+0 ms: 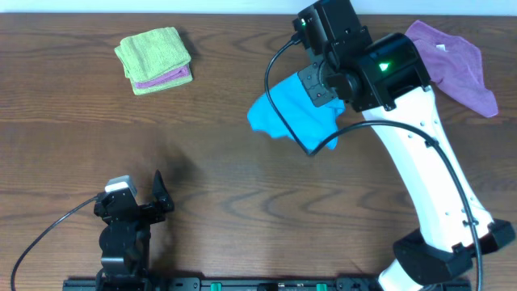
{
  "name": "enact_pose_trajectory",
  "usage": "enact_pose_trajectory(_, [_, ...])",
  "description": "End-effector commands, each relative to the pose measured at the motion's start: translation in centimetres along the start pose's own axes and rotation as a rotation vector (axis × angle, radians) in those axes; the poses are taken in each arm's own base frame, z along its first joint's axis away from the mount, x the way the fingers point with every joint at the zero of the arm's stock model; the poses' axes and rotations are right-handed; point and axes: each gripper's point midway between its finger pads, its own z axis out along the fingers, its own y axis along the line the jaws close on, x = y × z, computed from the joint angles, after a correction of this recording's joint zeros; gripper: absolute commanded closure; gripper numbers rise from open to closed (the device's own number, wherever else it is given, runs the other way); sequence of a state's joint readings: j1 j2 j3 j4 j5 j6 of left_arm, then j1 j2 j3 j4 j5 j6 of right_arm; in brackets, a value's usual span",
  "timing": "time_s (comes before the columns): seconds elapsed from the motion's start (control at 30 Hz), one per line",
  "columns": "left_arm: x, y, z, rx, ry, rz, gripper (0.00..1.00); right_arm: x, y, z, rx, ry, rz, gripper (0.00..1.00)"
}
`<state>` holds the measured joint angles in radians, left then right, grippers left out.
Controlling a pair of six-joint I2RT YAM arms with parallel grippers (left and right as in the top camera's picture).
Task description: Fold the cloth
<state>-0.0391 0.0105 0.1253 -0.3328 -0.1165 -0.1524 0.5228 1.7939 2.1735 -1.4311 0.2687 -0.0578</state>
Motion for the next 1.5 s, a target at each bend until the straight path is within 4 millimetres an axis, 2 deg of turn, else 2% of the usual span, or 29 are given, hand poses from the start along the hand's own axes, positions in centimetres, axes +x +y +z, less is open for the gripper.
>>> enact_pose_trajectory(0.0, [0.9,0.6,0.3,-0.025,0.018,0.019,0.05,-0.5,1.0,-3.0,-0.091,-0.084,-0.016,0.99])
enact_pose_trajectory(0.1, [0.9,0.6,0.3,-0.025,0.018,0.019,0.04,-0.3,0.3,-6.0,-0.087,-0.152,0.0,0.98])
enact_pose_trajectory(0.13, [0.9,0.6,0.3,-0.025,0.018,0.019,0.05,0.0,-0.2,-7.6,-0.084,-0.187,0.009,0.99])
enact_pose_trajectory(0.27, [0.9,0.6,0.3,-0.025,0.018,0.019,0.05,1.9,-1.4,-11.7,-0.072,-0.266,0.036,0.98])
enact_pose_trajectory(0.37, [0.9,0.6,0.3,-0.025,0.018,0.019,0.05,4.2,-2.2,-12.4,-0.034,-0.255,0.083,0.99])
enact_pose_trajectory(0.53, [0.9,0.6,0.3,-0.025,0.018,0.019,0.05,9.1,-2.4,-13.5,-0.032,-0.243,0.113,0.98])
enact_pose_trajectory(0.63, [0.9,0.6,0.3,-0.025,0.018,0.019,0.05,10.8,-2.3,-14.5,-0.047,-0.265,0.119,0.99])
enact_pose_trajectory(0.7, [0.9,0.6,0.3,-0.025,0.018,0.019,0.05,11.0,-2.2,-14.8,-0.058,-0.275,0.12,0.99])
enact_pose_trajectory(0.77, [0.9,0.6,0.3,-0.025,0.018,0.019,0.05,10.6,-2.1,-14.6,-0.063,-0.28,0.12,0.99])
enact_pose_trajectory(0.83, [0.9,0.6,0.3,-0.025,0.018,0.019,0.05,9.0,-1.3,-13.4,-0.087,-0.277,0.088,0.99])
enact_pose_trajectory(0.93, [0.9,0.6,0.3,-0.025,0.018,0.019,0.05,4.8,0.6,-10.2,-0.15,-0.289,0.021,0.99])
enact_pose_trajectory(1.03, [0.9,0.6,0.3,-0.025,0.018,0.019,0.05,0.0,1.2,-6.9,-0.144,-0.321,0.022,0.99])
enact_pose_trajectory(1.07, [0.9,0.6,0.3,-0.025,0.018,0.019,0.05,-0.8,1.4,-6.2,-0.145,-0.311,0.018,0.97])
enact_pose_trajectory(1.1, [0.9,0.6,0.3,-0.025,0.018,0.019,0.05,-1.0,1.3,-5.7,-0.136,-0.289,0.015,0.52])
enact_pose_trajectory(1.13, [0.9,0.6,0.3,-0.025,0.018,0.019,0.05,-0.9,1.2,-5.4,-0.126,-0.265,0.013,0.01])
enact_pose_trajectory(1.3, [0.9,0.6,0.3,-0.025,0.018,0.019,0.04,0.0,0.7,-5.8,-0.121,-0.24,0.029,0.01])
enact_pose_trajectory(1.47, [0.9,0.6,0.3,-0.025,0.018,0.019,0.05,2.0,0.0,-6.7,-0.115,-0.195,0.044,0.01])
